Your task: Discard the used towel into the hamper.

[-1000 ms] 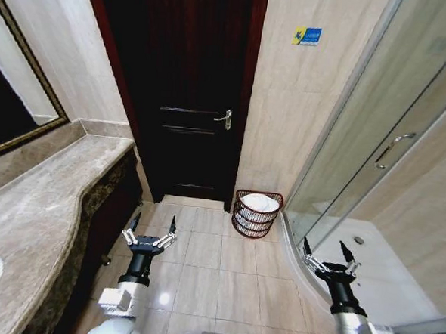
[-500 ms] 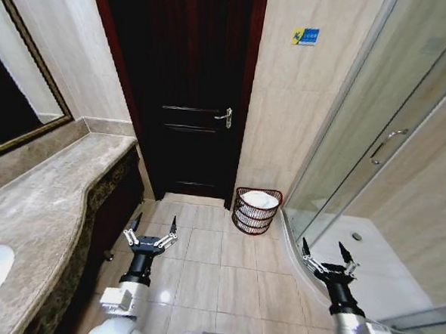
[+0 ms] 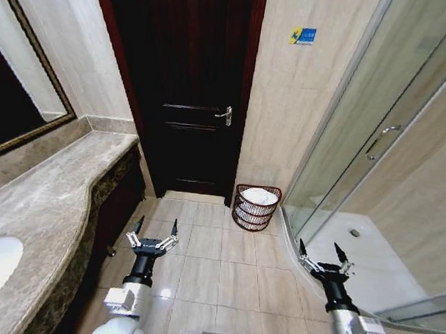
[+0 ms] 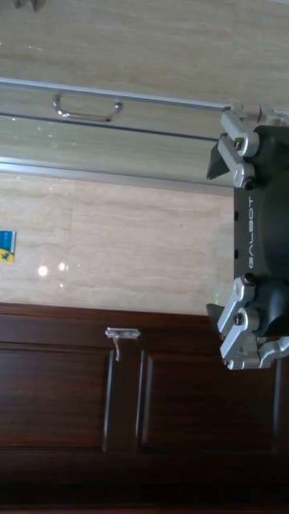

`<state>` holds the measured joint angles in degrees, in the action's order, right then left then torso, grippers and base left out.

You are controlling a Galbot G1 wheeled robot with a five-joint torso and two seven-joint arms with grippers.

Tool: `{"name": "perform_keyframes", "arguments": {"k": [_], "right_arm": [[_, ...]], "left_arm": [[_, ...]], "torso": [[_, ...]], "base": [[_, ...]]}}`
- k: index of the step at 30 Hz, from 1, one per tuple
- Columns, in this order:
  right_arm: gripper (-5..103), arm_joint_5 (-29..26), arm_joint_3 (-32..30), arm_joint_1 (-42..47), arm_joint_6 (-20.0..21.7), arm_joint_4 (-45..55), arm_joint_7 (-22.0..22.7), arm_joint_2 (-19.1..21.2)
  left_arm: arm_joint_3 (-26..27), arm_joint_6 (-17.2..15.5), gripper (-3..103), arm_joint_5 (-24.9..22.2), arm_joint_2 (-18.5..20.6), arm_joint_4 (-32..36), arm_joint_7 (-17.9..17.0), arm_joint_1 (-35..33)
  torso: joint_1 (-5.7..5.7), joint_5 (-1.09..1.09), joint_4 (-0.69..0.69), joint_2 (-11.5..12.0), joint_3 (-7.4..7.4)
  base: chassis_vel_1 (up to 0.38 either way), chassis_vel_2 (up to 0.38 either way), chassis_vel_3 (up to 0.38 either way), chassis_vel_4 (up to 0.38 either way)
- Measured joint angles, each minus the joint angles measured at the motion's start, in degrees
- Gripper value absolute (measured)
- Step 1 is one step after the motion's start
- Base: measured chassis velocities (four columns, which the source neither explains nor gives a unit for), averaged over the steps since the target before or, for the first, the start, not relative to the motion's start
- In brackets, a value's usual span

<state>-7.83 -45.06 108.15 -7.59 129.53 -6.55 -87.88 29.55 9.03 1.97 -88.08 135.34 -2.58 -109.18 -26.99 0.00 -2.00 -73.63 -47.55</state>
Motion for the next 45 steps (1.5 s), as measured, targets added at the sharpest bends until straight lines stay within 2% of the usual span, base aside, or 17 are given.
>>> {"name": "perform_keyframes", "arguments": {"k": [14,23,39,45], "right_arm": [[100,3.16,3.67,-1.76,1.26,-1.76,0.29,-1.19],[100,3.17,2.89,-0.75,1.34,0.2,0.38,-1.5],[100,1.93,2.1,-0.02,0.9,1.66,0.57,-1.3],[100,1.86,2.0,-1.0,1.92,1.89,0.77,-1.12]], "left_arm": [[1.74,0.32,100,-2.21,0.31,-2.51,1.11,0.61],[2.45,1.35,100,-2.64,0.29,-2.71,1.56,0.14],[1.91,1.29,100,-2.33,0.28,-2.02,1.6,0.35],[1.97,1.25,100,-2.33,0.26,-1.9,1.6,0.43]], "torso": [[0.0,0.0,0.0,0.0,0.0],[0.0,-0.01,0.0,0.0,0.0],[0.0,0.0,0.0,0.0,0.0],[0.0,0.0,-0.01,0.0,0.0]], "base": [[0.054,-0.049,-0.048,0.052],[0.051,-0.051,-0.056,0.055],[0.031,-0.044,-0.032,0.039],[0.03,-0.029,-0.026,0.033]]}}
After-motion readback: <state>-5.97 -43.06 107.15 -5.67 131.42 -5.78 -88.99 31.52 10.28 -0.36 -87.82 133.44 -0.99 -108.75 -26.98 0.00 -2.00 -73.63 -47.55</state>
